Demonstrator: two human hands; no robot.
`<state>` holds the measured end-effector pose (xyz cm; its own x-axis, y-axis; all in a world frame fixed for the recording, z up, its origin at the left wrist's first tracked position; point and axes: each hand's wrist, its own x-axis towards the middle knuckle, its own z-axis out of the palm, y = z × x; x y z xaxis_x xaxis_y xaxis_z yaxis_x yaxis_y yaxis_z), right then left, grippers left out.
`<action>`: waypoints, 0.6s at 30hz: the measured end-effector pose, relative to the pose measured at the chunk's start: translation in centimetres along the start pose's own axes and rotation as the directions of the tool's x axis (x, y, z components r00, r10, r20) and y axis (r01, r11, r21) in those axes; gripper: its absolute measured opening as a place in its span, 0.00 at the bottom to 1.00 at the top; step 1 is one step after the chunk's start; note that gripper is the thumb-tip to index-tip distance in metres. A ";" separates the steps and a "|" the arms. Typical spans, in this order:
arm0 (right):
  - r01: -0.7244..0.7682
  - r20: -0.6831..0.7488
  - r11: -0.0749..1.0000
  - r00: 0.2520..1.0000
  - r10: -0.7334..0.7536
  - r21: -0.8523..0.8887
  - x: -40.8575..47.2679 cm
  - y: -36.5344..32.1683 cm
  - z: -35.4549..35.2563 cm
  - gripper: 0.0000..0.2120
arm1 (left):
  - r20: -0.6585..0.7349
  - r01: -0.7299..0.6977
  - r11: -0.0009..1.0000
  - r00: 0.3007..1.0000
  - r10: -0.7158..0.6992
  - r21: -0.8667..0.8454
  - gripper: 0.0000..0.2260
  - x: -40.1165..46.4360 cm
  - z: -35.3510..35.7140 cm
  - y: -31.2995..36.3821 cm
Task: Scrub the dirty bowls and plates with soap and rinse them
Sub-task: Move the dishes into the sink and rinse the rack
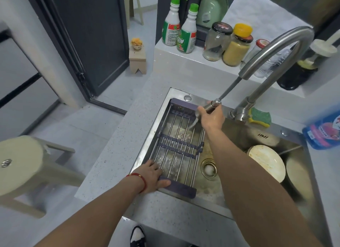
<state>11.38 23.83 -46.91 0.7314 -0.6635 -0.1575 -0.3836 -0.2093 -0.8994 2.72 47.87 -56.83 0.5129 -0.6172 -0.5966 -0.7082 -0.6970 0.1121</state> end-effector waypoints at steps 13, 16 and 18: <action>0.042 0.024 0.984 0.999 -0.046 0.170 3.2 -2.9 4.8 0.20 | 0.011 -0.015 0.999 1.000 0.014 0.052 0.36 -0.5 -0.5 0.4; 0.069 0.030 0.980 0.997 -0.076 0.188 3.2 -3.4 6.1 0.20 | 0.025 -0.013 0.999 1.000 0.012 0.040 0.35 -0.8 -0.8 0.4; 0.068 0.017 0.984 0.997 -0.072 0.163 3.4 -3.3 6.2 0.19 | 0.034 -0.012 1.000 0.999 0.011 0.022 0.34 -1.0 -1.0 0.5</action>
<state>18.67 26.73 -47.00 0.7667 -0.6342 -0.0998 -0.2360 -0.1338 -0.9625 2.36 47.74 -55.36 0.4885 -0.6118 -0.6221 -0.7248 -0.6815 0.1012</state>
